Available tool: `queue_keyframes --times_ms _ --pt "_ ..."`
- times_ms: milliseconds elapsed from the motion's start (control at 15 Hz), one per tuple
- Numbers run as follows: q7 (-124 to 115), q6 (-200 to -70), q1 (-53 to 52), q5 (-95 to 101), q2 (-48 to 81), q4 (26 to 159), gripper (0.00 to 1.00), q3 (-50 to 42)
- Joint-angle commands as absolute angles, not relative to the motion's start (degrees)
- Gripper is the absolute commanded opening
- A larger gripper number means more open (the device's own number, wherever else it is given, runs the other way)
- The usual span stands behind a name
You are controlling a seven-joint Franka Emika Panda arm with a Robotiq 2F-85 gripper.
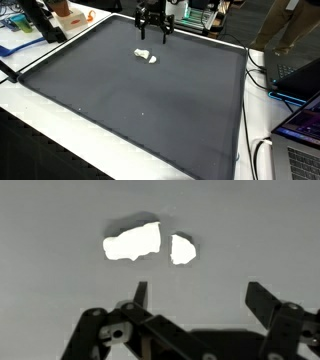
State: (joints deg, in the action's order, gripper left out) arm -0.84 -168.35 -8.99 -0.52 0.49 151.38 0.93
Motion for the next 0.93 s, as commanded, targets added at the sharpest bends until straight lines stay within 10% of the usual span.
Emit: queue_keyframes --times_ms 0,867 --pt "-9.4 -166.8 -8.7 6.1 1.9 149.2 1.0 0.8" --pt "-24.7 -150.9 -9.1 17.8 5.7 137.1 1.0 3.4"
